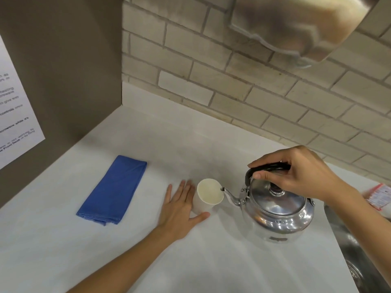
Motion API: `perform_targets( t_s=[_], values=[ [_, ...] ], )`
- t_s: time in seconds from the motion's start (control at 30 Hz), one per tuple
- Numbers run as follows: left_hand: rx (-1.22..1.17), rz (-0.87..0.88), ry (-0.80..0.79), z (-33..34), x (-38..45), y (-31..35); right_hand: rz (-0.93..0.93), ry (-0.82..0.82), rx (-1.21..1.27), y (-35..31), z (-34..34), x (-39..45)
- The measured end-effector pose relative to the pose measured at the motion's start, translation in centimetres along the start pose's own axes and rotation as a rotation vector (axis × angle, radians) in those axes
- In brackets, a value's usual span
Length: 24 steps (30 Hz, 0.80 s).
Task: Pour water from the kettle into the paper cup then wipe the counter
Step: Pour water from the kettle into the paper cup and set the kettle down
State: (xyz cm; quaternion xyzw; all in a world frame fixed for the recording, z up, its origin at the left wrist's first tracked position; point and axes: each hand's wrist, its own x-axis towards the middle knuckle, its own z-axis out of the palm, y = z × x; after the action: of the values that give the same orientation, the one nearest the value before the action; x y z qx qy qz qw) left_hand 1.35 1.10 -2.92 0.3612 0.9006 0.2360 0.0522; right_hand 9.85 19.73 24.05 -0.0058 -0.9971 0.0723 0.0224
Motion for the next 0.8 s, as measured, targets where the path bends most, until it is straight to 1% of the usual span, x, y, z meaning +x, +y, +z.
perform_targets(
  t_s=[0.23, 0.5, 0.8],
  values=[
    [-0.002, 0.004, 0.019, 0.0, -0.2, 0.0, -0.032, -0.034, -0.009, -0.3, -0.3, 0.3],
    [-0.074, 0.009, 0.067, 0.1, 0.0, -0.4, -0.060, -0.087, -0.084, -0.4, -0.8, 1.2],
    [-0.061, 0.011, 0.072, 0.2, 0.1, -0.4, -0.072, -0.114, -0.108, -0.5, -1.2, 1.8]
  ],
)
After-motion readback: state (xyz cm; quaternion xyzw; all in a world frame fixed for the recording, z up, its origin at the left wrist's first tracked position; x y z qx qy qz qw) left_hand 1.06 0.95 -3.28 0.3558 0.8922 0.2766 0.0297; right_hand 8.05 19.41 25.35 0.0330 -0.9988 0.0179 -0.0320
